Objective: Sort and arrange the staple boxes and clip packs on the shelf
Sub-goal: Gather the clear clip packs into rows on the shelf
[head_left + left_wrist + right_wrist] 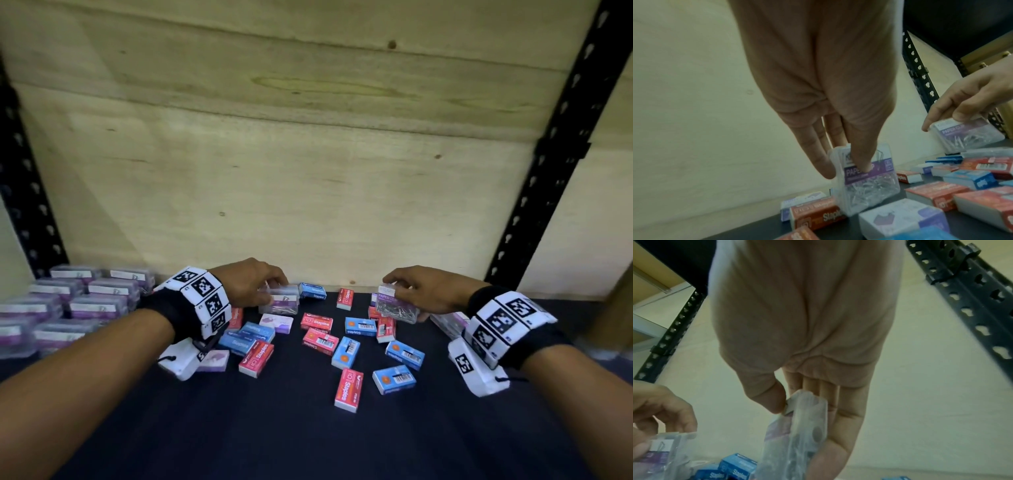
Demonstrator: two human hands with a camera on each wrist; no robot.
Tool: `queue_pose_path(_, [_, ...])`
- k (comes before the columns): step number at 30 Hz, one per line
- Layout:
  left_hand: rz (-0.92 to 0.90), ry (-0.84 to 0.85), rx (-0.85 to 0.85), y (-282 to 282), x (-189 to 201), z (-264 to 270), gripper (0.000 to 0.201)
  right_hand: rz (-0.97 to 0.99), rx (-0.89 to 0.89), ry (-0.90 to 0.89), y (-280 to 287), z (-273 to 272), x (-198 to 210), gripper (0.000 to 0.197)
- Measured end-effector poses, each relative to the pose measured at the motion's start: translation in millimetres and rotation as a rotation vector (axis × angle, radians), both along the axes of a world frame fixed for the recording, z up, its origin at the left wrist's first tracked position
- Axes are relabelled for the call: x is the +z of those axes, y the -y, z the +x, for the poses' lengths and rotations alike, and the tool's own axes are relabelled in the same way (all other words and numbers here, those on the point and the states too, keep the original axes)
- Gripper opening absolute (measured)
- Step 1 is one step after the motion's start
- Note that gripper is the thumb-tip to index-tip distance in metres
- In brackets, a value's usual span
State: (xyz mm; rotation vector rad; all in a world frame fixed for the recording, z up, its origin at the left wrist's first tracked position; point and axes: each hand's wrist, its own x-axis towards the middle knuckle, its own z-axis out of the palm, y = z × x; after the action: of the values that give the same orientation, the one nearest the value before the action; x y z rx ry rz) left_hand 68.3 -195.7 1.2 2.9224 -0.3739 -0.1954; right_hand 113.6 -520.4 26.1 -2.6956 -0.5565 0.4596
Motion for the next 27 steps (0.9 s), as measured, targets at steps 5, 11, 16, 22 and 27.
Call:
queue_pose_path(5, [-0.09, 0.011, -0.004, -25, 19, -19, 0.036, -0.012, 0.119, 0.074, -28, -8, 13, 0.039])
queue_pose_path(11, [-0.127, -0.054, 0.086, -70, 39, -67, 0.037, 0.006, 0.293, 0.04, -105, -26, 17, 0.041])
queue_pose_path(16, [-0.137, -0.123, 0.174, -113, 48, -116, 0.038, 0.006, 0.462, 0.033, -176, -55, 16, 0.044])
queue_pose_path(22, [-0.113, -0.165, 0.294, -163, 47, -167, 0.038, 0.028, 0.622, -0.041, -244, -98, 16, 0.042])
queue_pose_path(27, [-0.069, -0.201, 0.388, -193, 38, -198, 0.036, -0.055, 0.756, 0.026, -291, -126, 10, 0.043])
